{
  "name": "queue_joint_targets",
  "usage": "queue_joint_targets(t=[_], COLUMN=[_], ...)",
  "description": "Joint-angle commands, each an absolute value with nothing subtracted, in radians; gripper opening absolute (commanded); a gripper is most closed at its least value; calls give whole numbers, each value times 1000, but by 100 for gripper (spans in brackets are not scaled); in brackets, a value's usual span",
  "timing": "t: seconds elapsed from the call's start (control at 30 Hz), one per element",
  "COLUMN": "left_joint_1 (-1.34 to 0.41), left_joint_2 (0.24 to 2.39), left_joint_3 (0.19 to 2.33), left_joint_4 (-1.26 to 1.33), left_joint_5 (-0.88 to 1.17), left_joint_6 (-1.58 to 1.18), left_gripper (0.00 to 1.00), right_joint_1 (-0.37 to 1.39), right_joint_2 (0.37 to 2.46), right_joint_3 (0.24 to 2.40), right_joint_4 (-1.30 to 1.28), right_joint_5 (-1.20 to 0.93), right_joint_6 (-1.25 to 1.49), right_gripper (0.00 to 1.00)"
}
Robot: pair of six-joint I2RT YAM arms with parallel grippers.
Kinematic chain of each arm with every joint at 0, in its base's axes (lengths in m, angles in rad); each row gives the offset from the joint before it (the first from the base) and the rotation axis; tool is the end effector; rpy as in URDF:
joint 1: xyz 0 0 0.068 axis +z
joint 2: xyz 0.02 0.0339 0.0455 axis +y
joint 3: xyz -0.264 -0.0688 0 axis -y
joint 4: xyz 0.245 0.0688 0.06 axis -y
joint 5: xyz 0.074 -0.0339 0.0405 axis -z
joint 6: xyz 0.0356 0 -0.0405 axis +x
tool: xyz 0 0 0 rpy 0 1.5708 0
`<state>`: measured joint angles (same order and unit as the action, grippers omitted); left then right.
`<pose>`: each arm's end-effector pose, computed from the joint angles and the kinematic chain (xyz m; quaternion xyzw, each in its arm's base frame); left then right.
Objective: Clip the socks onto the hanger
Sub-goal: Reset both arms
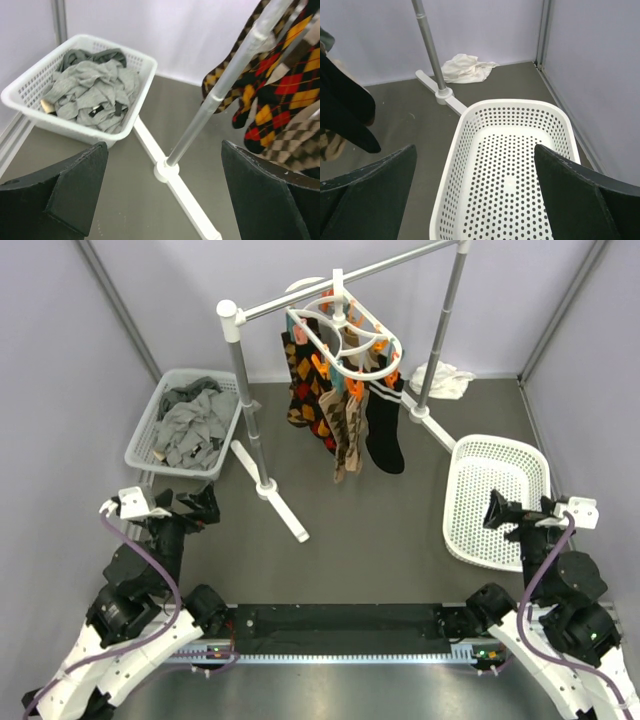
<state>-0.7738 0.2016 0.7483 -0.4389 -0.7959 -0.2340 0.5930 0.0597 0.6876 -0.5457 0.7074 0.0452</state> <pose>0.0448 -0.0082 0.3556 -0.1138 0.6704 -0.1046 0.7257 0.0297 -0.0079 0.3300 0.0734 0.6807 -0.0063 0.7288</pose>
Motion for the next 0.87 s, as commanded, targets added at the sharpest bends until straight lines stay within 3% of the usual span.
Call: queue_joint_targets(t=[0.0,0.23,0.83], left_joint_1=[-773,-770,-732], left_joint_2=[173,179,156], left_joint_3=[686,649,649], left_joint_4=[-376,-356,-388], left_joint_5=[-856,-871,-968], left_joint_6=[-245,-226,-259], left_gripper=[99,99,99], right_joint_1=[603,601,603], right_joint_2=[14,-95,-95], right_joint_3=[652,626,611], right_joint_4=[-499,-508,-486], right_joint_5=[724,769,781], right_joint_6=[32,15,5], right_gripper=[99,99,99])
